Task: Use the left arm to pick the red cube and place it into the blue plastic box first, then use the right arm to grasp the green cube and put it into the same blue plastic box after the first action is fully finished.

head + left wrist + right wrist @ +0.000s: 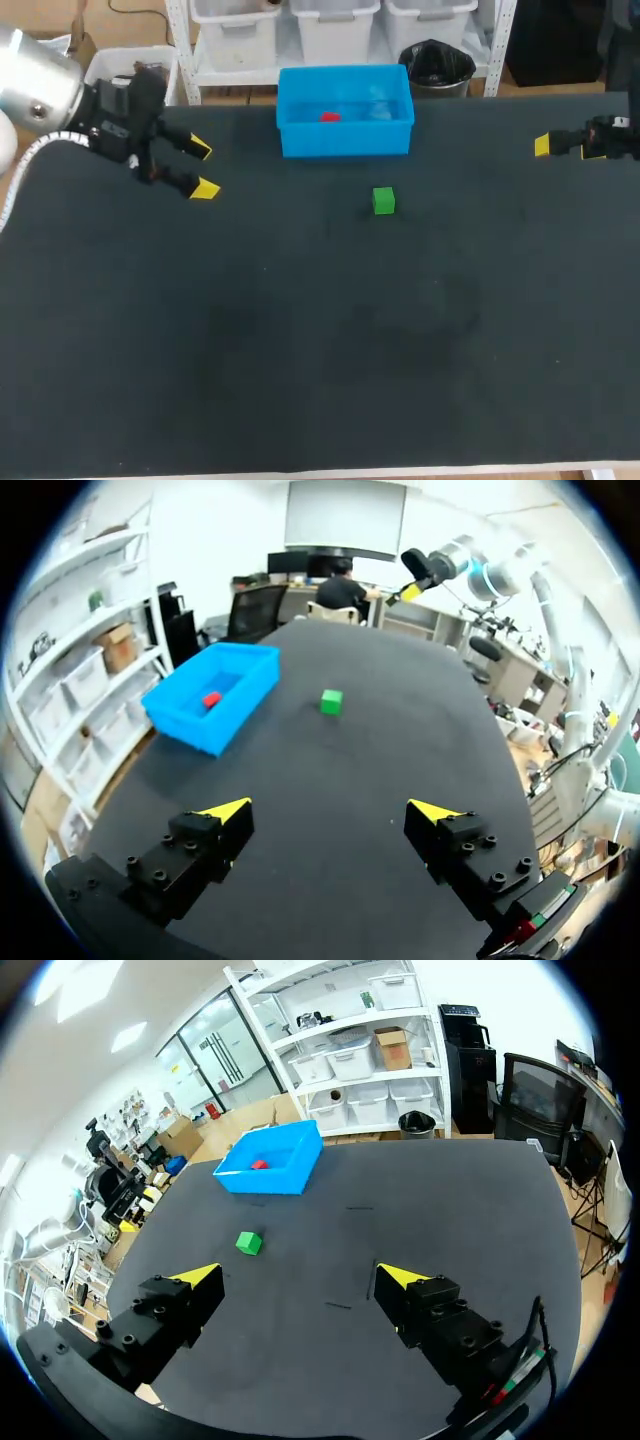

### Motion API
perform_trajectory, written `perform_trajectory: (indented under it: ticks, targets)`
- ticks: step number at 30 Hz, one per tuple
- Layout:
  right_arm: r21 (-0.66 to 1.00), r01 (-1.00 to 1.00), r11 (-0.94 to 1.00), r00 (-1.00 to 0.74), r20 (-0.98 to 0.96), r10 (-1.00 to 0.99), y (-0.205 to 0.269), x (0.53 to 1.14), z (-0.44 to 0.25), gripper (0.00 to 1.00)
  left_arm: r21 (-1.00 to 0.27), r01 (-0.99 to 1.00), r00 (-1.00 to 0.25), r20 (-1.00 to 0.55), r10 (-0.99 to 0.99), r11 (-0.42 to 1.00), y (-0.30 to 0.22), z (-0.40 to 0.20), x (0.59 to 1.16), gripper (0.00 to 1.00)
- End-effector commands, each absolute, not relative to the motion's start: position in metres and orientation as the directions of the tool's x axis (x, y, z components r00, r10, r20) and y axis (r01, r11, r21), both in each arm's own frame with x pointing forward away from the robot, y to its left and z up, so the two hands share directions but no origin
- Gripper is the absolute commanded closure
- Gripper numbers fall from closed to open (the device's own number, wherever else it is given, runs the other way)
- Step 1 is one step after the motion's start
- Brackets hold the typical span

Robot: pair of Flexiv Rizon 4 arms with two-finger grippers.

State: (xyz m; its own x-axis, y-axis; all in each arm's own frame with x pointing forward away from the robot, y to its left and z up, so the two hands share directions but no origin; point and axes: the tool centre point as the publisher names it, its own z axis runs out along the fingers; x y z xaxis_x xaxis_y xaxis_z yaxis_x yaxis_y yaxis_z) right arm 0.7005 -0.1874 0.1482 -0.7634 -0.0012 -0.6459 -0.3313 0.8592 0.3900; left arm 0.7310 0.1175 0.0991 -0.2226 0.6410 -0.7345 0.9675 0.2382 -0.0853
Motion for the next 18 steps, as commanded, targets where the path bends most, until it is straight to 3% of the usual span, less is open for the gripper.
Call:
perform_trajectory:
  ticks: [1, 18]
  targets:
    - [0.387, -0.326, 0.863, -0.765, -0.644, 0.000, -0.1864, 0.6998, 0.1494, 0.00, -0.079, 0.968, -0.215, -0.745, 0.631, 0.237, 0.1189, 0.1015, 0.7268, 0.00]
    - [0.387, -0.326, 0.863, -0.765, -0.644, 0.000, -0.1864, 0.6998, 0.1494, 0.00, -0.069, 0.972, -0.201, -0.738, 0.644, 0.225, 0.1171, 0.1032, 0.7240, 0.00]
